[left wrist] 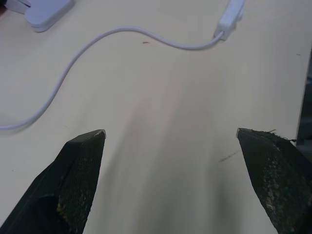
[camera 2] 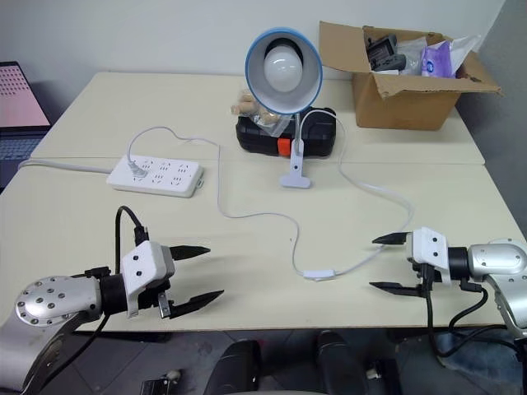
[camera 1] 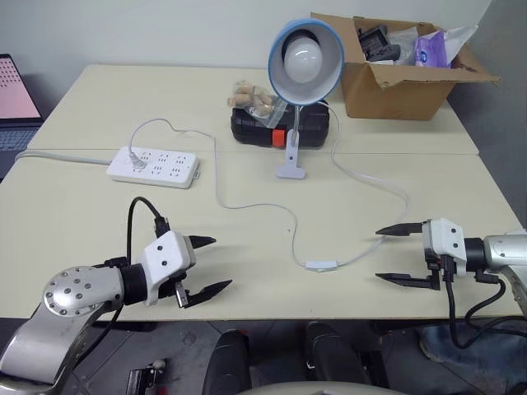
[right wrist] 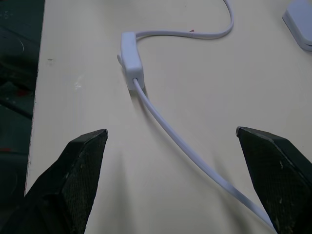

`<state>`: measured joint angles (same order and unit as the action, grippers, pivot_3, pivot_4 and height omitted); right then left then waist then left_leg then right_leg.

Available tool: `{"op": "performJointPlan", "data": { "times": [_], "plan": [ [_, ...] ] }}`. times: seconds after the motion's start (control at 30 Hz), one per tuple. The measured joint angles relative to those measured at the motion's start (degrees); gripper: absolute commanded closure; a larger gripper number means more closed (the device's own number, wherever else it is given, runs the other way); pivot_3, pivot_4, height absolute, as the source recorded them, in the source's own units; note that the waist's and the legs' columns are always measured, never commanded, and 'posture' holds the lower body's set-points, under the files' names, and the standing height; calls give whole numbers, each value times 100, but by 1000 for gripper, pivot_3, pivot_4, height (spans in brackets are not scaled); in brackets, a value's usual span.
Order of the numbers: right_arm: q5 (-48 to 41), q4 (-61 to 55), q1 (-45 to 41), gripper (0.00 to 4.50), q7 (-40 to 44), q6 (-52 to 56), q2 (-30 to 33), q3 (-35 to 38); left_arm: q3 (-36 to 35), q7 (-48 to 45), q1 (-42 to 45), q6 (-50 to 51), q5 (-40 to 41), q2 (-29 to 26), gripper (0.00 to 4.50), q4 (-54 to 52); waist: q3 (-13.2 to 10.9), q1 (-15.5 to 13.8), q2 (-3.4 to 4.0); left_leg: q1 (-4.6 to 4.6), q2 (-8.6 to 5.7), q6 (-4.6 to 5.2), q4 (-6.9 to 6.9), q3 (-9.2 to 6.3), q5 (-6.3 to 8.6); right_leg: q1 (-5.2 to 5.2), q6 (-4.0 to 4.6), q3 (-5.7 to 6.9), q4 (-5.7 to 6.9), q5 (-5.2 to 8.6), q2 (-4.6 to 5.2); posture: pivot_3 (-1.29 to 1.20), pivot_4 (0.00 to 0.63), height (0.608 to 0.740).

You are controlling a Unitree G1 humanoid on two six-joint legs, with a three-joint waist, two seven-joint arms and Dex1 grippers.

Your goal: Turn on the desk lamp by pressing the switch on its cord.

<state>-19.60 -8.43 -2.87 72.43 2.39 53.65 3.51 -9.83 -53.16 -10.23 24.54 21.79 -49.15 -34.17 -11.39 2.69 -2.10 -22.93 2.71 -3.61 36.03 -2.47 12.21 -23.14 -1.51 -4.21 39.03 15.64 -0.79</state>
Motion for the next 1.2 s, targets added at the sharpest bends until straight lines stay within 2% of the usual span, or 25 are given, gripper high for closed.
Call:
{"op": "performJointPlan", "data": {
  "times": [0.7,0.97,1.2],
  "plan": [
    [19,-97,-11,61,-127,47,5,196,-80,-185,203,-106,323,58,0,100,0,3,0,0,0,0,1,0,0,1,-3,0,1,-2,-1,0,150,740],
    [23,-621,-54,61,-148,345,44,180,167,-457,-49,-209,233,-188,0,-333,0,0,0,-2,0,0,0,0,0,0,-4,-1,-1,-2,0,0,150,740],
    [331,-1394,-177,61,-222,1192,369,-564,296,-436,-67,142,658,-192,0,-916,0,0,0,0,1,0,4,-1,0,0,-2,-2,1,-1,-2,0,150,740]
  ]
}}
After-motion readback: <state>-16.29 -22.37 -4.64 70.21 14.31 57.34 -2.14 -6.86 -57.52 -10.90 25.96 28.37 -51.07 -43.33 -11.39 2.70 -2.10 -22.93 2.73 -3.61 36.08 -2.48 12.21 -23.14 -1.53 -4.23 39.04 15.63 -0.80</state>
